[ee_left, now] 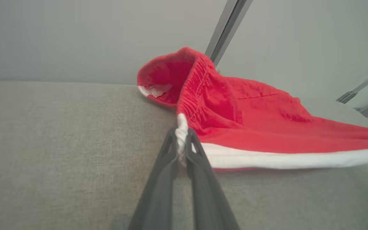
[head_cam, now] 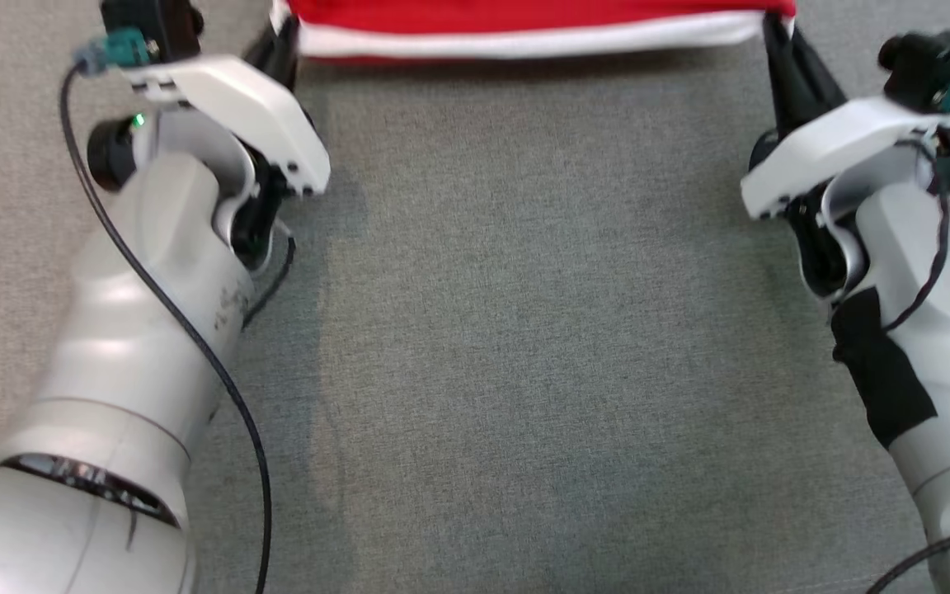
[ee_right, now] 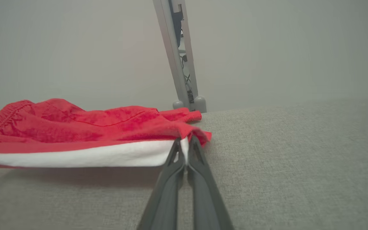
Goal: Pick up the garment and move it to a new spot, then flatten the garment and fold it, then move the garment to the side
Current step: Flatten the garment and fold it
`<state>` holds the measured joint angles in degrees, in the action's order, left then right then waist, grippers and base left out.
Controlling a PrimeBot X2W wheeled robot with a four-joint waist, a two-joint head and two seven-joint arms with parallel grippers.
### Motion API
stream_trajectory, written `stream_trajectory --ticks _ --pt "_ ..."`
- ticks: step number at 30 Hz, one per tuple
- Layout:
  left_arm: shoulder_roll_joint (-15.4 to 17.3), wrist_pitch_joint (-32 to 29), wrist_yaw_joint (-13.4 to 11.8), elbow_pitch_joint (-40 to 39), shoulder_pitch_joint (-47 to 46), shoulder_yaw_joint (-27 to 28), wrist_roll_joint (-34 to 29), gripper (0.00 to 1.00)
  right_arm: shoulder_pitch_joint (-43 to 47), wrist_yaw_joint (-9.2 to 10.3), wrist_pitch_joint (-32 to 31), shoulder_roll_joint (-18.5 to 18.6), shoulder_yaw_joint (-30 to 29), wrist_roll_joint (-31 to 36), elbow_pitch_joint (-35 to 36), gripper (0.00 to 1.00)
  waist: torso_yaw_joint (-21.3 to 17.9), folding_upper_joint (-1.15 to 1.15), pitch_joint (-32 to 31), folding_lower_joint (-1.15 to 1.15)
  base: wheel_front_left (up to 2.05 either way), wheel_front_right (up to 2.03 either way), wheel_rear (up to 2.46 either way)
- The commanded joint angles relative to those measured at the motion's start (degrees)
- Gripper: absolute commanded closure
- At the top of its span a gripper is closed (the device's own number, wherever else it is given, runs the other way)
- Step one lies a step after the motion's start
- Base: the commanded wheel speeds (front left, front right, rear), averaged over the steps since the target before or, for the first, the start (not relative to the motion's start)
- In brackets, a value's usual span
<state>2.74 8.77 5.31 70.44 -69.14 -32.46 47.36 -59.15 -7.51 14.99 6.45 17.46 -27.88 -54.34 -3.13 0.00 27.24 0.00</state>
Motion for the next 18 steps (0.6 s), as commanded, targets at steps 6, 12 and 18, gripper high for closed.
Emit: stream_trajectory --ticks 6,12,18 --pt "0.3 -0.19 -0.45 1.23 5.31 -5.95 -3.88 1.0 3.62 0.04 0.19 2.16 7.47 -2.12 -4.12 1.0 -0.01 0.0 -4.37 0.0 0.0 0.0 0.0" --pt "0.76 -1.49 -1.45 2.38 9.35 -11.42 -8.51 1.0 5.45 0.04 -0.6 3.91 14.85 -4.27 -6.68 1.0 -0.32 0.0 -7.37 0.0 0.0 0.0 0.0" --pt "1.02 -3.07 -2.02 2.9 12.53 -14.42 -10.73 1.0 7.07 0.04 -1.4 5.36 20.99 -6.0 -7.43 1.0 -0.34 0.0 -10.06 0.0 0.0 0.0 0.0"
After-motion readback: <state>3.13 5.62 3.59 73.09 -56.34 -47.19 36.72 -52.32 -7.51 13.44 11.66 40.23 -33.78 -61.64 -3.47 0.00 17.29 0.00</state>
